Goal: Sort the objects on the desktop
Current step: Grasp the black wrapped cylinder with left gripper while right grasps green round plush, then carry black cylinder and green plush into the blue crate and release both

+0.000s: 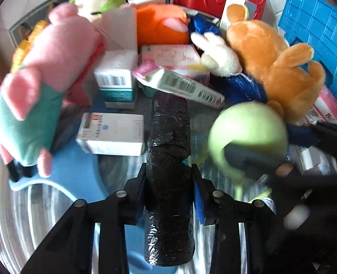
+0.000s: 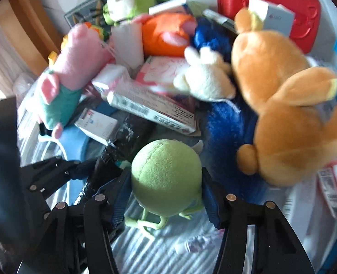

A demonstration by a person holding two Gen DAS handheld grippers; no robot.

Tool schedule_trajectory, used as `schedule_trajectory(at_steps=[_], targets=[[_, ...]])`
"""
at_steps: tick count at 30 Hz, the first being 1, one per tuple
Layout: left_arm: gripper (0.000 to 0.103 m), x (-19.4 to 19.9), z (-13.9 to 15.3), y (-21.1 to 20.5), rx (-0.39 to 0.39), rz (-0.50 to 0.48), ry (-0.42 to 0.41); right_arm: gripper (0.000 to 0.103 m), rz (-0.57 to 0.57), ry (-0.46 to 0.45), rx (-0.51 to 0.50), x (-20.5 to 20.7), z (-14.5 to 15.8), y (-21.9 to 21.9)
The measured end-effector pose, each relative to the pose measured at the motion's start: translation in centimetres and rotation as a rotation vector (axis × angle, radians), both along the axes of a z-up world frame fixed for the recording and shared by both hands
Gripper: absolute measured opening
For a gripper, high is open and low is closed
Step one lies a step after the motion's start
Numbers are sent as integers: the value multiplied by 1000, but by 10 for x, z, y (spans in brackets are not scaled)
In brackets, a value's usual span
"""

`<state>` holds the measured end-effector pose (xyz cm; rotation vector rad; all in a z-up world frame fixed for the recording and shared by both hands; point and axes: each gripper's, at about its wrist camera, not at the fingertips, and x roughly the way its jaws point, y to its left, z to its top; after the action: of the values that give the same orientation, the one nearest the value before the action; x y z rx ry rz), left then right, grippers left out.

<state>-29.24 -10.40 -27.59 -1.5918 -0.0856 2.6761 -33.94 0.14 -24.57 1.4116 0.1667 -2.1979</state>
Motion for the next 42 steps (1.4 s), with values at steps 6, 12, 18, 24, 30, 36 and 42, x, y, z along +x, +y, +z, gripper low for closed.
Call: schedule_trajectory(at_steps=[6,12,18,24,30,36,42], targets=[[34,30,52,-1,-18,48,121,57,-32,117,-32,19,47,20],[34,60,115,7,-35,70,280,57,-34,275,-54,46,100,20],[34,94,176,1,-39,64,422,57,-75,442,-90,86,162,39],[34,109,216,28,-54,29,531,57,-138,625,-115,125,221,61],[34,118,248,77,-48,-46,618,57,-233,787,-106,160,269,108],[34,115,278,152,-27,-150,680,57,-391,891,-66,180,300,185],[34,107,304,240,19,-248,696,57,-570,910,-12,180,309,282]])
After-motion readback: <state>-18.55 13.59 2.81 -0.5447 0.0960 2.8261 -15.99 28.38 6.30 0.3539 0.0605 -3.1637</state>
